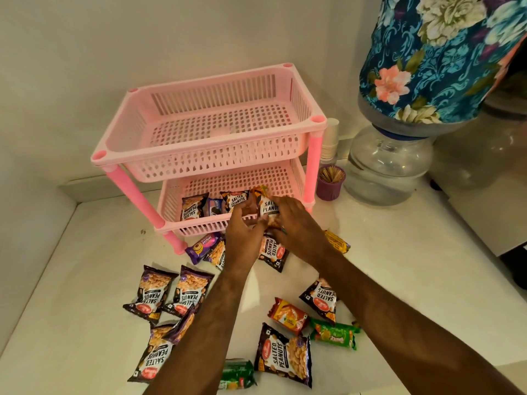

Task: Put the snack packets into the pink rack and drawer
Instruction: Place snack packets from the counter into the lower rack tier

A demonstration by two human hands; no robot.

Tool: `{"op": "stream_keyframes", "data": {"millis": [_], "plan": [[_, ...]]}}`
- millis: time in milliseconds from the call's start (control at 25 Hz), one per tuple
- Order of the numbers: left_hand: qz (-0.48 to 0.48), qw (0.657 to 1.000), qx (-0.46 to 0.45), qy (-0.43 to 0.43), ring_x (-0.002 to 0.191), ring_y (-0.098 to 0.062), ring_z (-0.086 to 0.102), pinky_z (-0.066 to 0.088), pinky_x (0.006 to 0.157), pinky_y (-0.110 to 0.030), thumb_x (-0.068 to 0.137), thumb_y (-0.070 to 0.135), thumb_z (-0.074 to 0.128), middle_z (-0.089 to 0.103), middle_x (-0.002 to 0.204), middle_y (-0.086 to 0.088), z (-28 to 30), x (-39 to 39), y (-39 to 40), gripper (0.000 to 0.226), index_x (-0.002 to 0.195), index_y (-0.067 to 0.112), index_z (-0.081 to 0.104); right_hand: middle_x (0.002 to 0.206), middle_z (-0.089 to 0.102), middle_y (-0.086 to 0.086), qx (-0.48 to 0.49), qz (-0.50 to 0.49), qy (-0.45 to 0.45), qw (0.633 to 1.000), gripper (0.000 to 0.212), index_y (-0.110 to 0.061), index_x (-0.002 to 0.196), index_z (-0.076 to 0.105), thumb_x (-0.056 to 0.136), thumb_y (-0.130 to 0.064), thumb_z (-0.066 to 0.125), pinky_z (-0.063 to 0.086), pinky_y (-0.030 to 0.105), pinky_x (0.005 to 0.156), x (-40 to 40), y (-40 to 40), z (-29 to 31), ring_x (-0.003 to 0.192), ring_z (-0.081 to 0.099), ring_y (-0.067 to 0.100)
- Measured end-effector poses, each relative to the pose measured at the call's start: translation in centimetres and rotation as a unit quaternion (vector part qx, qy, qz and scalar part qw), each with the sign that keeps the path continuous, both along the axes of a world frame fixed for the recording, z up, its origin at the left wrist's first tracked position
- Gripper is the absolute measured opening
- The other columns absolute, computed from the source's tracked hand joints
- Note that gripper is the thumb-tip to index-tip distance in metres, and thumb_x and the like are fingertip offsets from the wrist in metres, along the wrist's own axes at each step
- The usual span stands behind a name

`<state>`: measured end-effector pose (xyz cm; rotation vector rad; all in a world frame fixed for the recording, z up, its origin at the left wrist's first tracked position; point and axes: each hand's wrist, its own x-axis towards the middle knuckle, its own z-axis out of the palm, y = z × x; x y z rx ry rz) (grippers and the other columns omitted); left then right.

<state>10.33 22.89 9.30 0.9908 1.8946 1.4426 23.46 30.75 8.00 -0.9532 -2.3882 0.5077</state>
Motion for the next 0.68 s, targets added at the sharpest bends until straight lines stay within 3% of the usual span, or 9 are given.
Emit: {"op": "stream_keyframes", "data": {"millis": [80, 160, 240, 320, 440, 560, 680], "plan": [[-0.007, 0.998, -0.005, 0.059, 0.108, 0.003, 0.058, 0.047, 0.086, -0.018, 0.092, 0.037, 0.070, 0.060, 0.126, 0.015, -0.1, -1.6, -0.1, 0.045, 0.132, 0.036, 0.051, 0.143, 0.049, 0.012, -0.020, -0.025, -0.016, 0.999, 0.075, -0.012, 0.150, 0.036, 0.086, -0.024, 0.074, 0.040, 0.042, 0.111, -1.3, 1.6, 1.0, 0.134, 0.042, 0.028], [-0.011, 0.982, -0.021, 0.186, 0.120, -0.008, 0.052, 0.044, 0.099, -0.030, 0.093, 0.035, 0.069, 0.056, 0.136, 0.006, -0.8, -3.4, -0.5, 0.051, 0.139, 0.027, 0.049, 0.149, 0.045, 0.012, -0.013, -0.039, -0.040, 0.998, 0.074, -0.014, 0.152, 0.033, 0.089, -0.019, 0.071, 0.043, 0.044, 0.109, -2.7, 3.5, 1.7, 0.139, 0.039, 0.028], [-0.029, 0.940, -0.053, 0.337, 0.134, -0.023, 0.047, 0.040, 0.112, -0.046, 0.090, 0.026, 0.071, 0.054, 0.144, -0.006, -1.8, -5.2, -1.1, 0.061, 0.145, 0.014, 0.047, 0.152, 0.041, 0.014, 0.006, -0.045, -0.084, 0.995, 0.071, -0.013, 0.154, 0.030, 0.091, -0.008, 0.063, 0.044, 0.046, 0.109, -4.0, 5.6, 2.1, 0.141, 0.036, 0.030], [-0.066, 0.902, -0.106, 0.413, 0.145, -0.030, 0.038, 0.031, 0.119, -0.054, 0.088, 0.022, 0.070, 0.046, 0.154, -0.012, -2.9, -6.7, -1.8, 0.072, 0.152, 0.007, 0.041, 0.154, 0.035, 0.016, -0.005, -0.057, -0.156, 0.986, 0.072, -0.010, 0.155, 0.025, 0.090, 0.002, 0.054, 0.041, 0.048, 0.113, -5.2, 7.7, 2.1, 0.145, 0.029, 0.032], [-0.109, 0.882, -0.187, 0.418, 0.156, -0.029, 0.016, 0.019, 0.124, -0.057, 0.091, 0.028, 0.065, 0.022, 0.168, -0.007, -4.7, -8.2, -2.8, 0.082, 0.160, 0.013, 0.024, 0.159, 0.027, 0.019, -0.058, -0.069, -0.252, 0.964, 0.072, -0.009, 0.158, 0.016, 0.095, 0.000, 0.048, 0.032, 0.047, 0.118, -6.6, 9.6, 1.6, 0.150, 0.022, 0.035], [-0.131, 0.877, -0.197, 0.418, 0.158, -0.025, 0.000, 0.012, 0.124, -0.059, 0.094, 0.030, 0.061, 0.003, 0.171, 0.001, -5.9, -8.7, -3.6, 0.085, 0.163, 0.018, 0.012, 0.151, 0.038, 0.021, -0.067, -0.082, -0.281, 0.954, 0.063, -0.008, 0.156, 0.022, 0.098, -0.008, 0.049, 0.039, 0.048, 0.111, -7.4, 10.8, 1.3, 0.141, 0.038, 0.038], [-0.141, 0.875, -0.202, 0.417, 0.158, -0.023, -0.003, 0.012, 0.122, -0.061, 0.094, 0.030, 0.060, -0.001, 0.171, 0.004, -5.9, -8.8, -3.6, 0.085, 0.163, 0.019, 0.010, 0.145, 0.044, 0.020, -0.091, -0.091, -0.301, 0.945, 0.062, -0.008, 0.152, 0.026, 0.097, -0.008, 0.054, 0.043, 0.048, 0.105, -7.4, 11.5, 0.7, 0.134, 0.046, 0.038]]}}
